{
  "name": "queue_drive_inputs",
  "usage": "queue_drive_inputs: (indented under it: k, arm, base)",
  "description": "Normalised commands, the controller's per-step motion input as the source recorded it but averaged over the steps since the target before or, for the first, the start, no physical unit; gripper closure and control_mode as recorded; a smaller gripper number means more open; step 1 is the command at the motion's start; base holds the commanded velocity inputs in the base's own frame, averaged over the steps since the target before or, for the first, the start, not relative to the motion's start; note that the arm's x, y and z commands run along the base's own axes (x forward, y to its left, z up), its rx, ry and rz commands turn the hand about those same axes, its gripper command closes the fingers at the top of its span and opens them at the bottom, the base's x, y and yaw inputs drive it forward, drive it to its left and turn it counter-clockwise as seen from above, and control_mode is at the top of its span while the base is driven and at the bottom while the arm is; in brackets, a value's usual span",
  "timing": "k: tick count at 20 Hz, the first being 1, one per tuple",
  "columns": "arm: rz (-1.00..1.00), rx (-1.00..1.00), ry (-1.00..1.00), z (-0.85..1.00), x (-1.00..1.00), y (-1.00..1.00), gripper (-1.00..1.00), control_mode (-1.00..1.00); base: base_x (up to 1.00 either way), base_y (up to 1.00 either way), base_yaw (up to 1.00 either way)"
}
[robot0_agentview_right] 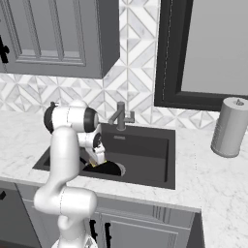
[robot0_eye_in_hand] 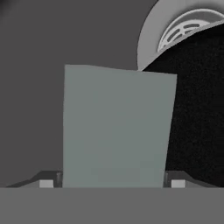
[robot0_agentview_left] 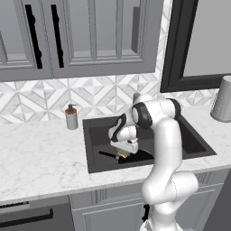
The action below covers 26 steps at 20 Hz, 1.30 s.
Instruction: Pick the pan and sponge and place them into the sink. Then turn on the water.
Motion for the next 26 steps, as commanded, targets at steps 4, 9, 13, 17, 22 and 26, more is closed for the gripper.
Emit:
queue_drive_inputs:
  k: [4,9,13,17,22,26]
  arm:
    - [0.0,0.0,0.0,0.69,-0.01,0.0,-1.0,-1.0]
    - [0.0,0.0,0.0,0.88,-0.17,-0.01,-1.0,-1.0]
    - [0.02,0.0,-0.02,0.93,-0.37,-0.02,-1.0,-1.0]
    - [0.06,0.0,0.0,0.77,-0.4,-0.18,-1.0,-1.0]
    - [0.05,0.0,0.0,0.59,-0.44,-0.26,-1.0,-1.0]
    - [0.05,0.0,0.0,0.51,-0.5,-0.23,-1.0,-1.0]
  base:
    - [0.0,0.0,0.0]
    - [0.0,0.0,0.0]
    - [0.0,0.0,0.0]
    - [0.0,0.0,0.0]
    - [0.0,0.0,0.0]
    - [0.0,0.0,0.0]
